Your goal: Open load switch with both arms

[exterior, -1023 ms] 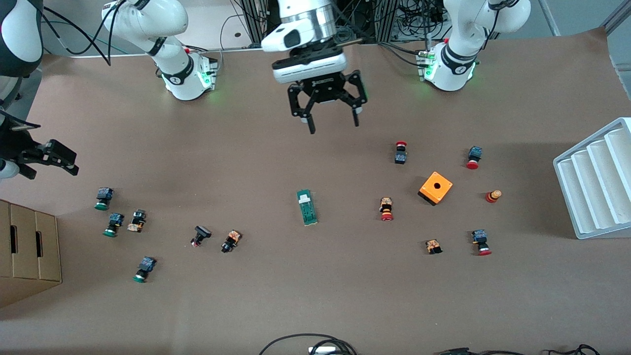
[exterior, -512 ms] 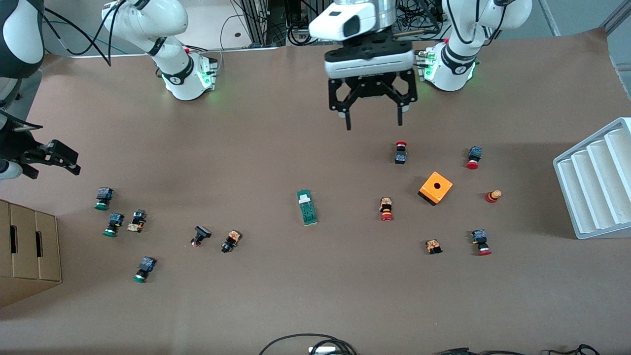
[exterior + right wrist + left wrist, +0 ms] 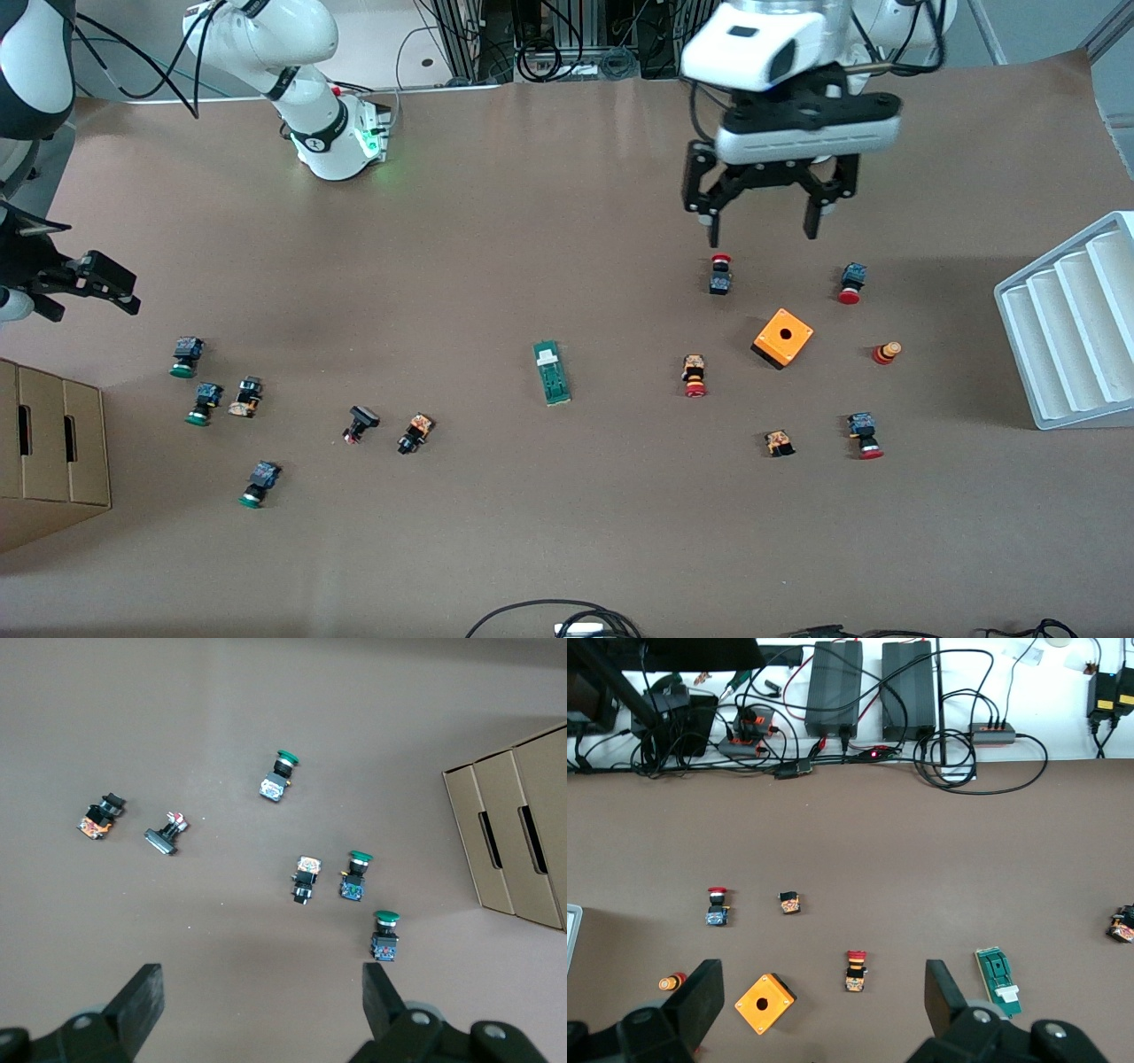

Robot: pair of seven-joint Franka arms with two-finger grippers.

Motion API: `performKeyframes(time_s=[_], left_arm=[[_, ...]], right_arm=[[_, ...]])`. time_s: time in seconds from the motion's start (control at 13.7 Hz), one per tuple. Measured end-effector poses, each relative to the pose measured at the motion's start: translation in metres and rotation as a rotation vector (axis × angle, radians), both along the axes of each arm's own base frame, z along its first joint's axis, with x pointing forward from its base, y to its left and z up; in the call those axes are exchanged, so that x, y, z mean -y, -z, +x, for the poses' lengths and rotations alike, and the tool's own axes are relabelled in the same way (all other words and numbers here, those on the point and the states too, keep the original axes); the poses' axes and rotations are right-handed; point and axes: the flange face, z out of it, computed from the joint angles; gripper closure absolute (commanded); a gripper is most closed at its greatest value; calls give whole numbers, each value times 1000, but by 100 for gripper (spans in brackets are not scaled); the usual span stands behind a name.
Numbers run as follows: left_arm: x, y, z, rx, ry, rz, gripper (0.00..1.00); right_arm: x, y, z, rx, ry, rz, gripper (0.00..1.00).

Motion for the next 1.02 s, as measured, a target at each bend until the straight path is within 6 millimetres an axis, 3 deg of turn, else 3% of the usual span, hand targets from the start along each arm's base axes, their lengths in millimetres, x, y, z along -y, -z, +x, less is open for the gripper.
performKeyframes(time_s=[0.44, 1.02], left_arm=[[-96, -1, 46, -78, -69, -87, 0], [-181, 10, 73, -145, -122, -100, 0]], right_arm=[[7, 4, 1, -8, 13, 1, 0], [10, 8, 3, -16, -44, -5, 0]])
